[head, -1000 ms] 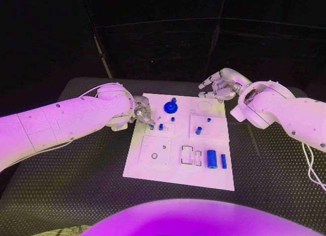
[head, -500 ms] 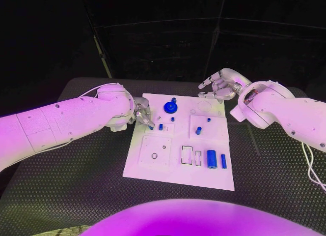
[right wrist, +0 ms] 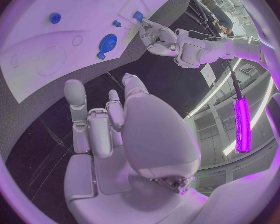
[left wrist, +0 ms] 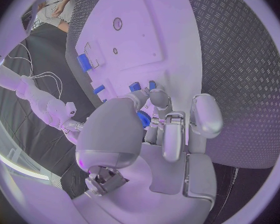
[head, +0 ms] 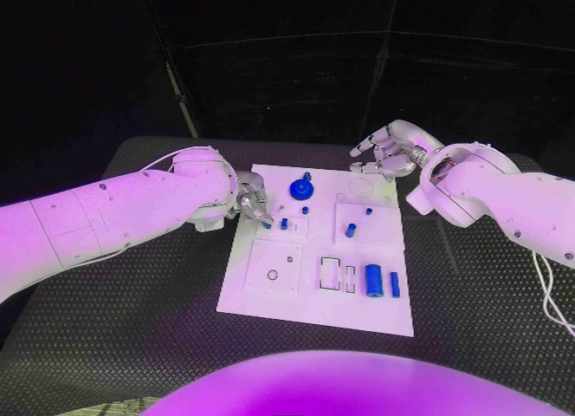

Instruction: Assemble the parts on the task board

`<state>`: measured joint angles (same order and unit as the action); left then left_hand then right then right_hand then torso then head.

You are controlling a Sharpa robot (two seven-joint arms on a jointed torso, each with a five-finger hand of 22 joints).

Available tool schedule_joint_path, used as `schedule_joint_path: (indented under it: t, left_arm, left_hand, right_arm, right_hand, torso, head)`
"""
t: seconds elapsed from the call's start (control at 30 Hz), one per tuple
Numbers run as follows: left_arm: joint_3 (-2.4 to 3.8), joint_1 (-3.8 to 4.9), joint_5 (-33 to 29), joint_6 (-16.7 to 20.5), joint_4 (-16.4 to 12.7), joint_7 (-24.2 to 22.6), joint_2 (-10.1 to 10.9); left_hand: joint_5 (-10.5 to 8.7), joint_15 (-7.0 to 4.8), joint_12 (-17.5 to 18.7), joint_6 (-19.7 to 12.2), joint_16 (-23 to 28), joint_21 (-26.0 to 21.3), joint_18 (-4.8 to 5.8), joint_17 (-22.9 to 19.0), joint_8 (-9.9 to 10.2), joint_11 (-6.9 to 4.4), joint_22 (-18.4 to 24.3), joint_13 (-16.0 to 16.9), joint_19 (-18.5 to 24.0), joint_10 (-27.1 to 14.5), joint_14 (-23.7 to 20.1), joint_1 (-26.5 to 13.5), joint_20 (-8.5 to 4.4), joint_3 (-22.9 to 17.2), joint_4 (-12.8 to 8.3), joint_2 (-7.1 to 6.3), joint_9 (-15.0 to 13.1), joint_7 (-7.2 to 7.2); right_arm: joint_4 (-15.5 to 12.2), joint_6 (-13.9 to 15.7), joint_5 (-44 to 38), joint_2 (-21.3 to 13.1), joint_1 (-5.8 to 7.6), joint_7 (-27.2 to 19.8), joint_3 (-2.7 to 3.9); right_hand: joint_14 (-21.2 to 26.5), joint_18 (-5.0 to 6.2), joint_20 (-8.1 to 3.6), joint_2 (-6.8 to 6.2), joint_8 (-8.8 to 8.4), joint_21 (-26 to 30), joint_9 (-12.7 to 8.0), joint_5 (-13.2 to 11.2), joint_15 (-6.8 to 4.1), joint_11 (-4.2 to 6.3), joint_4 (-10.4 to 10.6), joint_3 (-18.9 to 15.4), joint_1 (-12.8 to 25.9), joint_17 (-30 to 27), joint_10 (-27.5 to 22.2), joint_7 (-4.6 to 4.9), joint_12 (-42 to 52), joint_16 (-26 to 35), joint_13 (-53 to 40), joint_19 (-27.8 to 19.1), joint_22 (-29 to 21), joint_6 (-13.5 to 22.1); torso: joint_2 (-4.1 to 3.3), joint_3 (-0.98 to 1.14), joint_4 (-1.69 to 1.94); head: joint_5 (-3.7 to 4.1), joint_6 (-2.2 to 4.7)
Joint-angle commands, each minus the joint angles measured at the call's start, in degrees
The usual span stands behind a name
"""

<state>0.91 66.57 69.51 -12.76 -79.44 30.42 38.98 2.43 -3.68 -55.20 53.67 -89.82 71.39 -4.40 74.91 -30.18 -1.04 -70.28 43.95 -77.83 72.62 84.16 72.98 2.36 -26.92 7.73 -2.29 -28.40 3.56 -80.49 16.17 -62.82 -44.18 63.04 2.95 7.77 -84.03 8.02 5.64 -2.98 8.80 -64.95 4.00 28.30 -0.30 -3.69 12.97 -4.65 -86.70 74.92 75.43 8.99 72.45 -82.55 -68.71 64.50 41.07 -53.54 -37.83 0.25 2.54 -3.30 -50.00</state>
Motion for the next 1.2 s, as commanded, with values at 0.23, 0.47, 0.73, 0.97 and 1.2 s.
schedule_joint_path:
  t: [0.23, 0.47, 0.73, 0.97, 1.2]
  left_arm:
    - [-0.27, -0.18, 0.32, -3.3, 0.54, 0.38, -0.6]
    - [-0.81, -0.17, 0.29, -4.4, 1.2, 0.41, -1.26]
    - [-1.05, -0.15, 0.28, -4.76, 1.97, 0.39, -1.95]
    - [-1.14, -0.14, 0.27, -4.95, 2.6, 0.39, -2.55]
    - [-1.16, -0.13, 0.27, -4.94, 3.25, 0.4, -2.79]
  left_hand:
    - [0.31, -0.49, -0.49, 0.35, -0.18, -0.06, -0.77, 15.09, -0.95, -0.11, -0.21, 0.15, -0.35, 0.53, 5.84, -1.1, -0.14, -5.44, -4.39, 0.14, -5.23, -0.56]
    - [0.32, -0.72, -1.03, 1.18, -0.18, 0.26, -0.69, 15.09, -1.9, -0.44, -0.67, 0.59, -0.64, 1.07, 5.84, -3.23, -0.3, -5.55, -3.56, -0.23, -5.64, -1.02]
    - [0.34, -0.9, -1.29, 1.61, -0.18, 0.46, -0.63, 15.09, -2.36, -0.67, -0.98, 0.79, -0.86, 1.38, 5.84, -5.13, -0.46, -5.84, -3.08, -0.54, -5.75, -1.32]
    - [0.34, -1.02, -1.58, 1.93, -0.18, 0.67, -0.57, 15.09, -2.66, -0.82, -1.26, 1.06, -1.05, 1.67, 5.84, -6.28, -0.57, -6.02, -2.89, -0.71, -5.81, -1.5]
    - [0.34, -1.11, -1.71, 2.19, -0.18, 0.78, -0.52, 15.09, -2.93, -0.89, -1.45, 1.13, -1.19, 1.84, 5.84, -7.9, -0.68, -5.78, -2.4, -1.14, -5.84, -1.6]
  right_arm:
    - [-0.14, -0.22, -0.04, -0.02, 0.09, -0.39, 0.03]
    - [-0.14, -0.24, -0.04, 0.0, 0.09, -0.37, 0.03]
    - [-0.14, -0.23, -0.04, 0.02, 0.09, -0.35, 0.02]
    - [-0.15, -0.23, -0.04, 0.03, 0.09, -0.32, 0.02]
    - [-0.17, -0.17, -0.04, 0.02, 0.09, -0.33, 0.02]
  right_hand:
    - [-2.89, 0.81, 0.04, 0.03, 0.14, 0.35, -0.03, 0.09, -0.23, -0.11, 0.11, 0.12, -0.35, 0.62, -0.2, -0.07, -0.03, 0.3, 0.01, -0.34, -0.06, -0.11]
    - [-2.89, 0.81, 0.04, 0.03, 0.14, 0.35, -0.03, 0.09, -0.23, -0.11, 0.11, 0.12, -0.35, 0.62, -0.2, -0.07, -0.03, 0.3, 0.01, -0.34, -0.06, -0.11]
    - [-2.89, 0.81, 0.04, 0.03, 0.14, 0.35, -0.03, 0.09, -0.23, -0.11, 0.11, 0.12, -0.35, 0.62, -0.2, -0.07, -0.03, 0.3, 0.01, -0.34, -0.06, -0.11]
    - [-2.89, 0.81, 0.04, 0.03, 0.14, 0.35, -0.03, 0.09, -0.23, -0.11, 0.11, 0.12, -0.35, 0.62, -0.2, -0.07, -0.03, 0.3, 0.01, -0.34, -0.06, -0.11]
    - [-2.89, 0.83, 0.04, 0.02, 0.19, 0.42, -0.03, 0.13, -0.24, -0.11, 0.11, 0.21, -0.4, 0.6, -0.26, -0.07, -0.07, 0.33, 0.09, -0.39, -0.16, -0.12]
  torso:
    - [-0.01, 0.0, -0.04]
    - [0.02, 0.01, -0.06]
    - [0.01, 0.02, -0.06]
    - [0.01, 0.01, -0.03]
    - [0.04, 0.02, -0.03]
  head:
    - [0.2, 0.0]
    - [0.32, 0.0]
    - [0.38, 0.0]
    - [0.47, 0.0]
    - [0.49, 0.0]
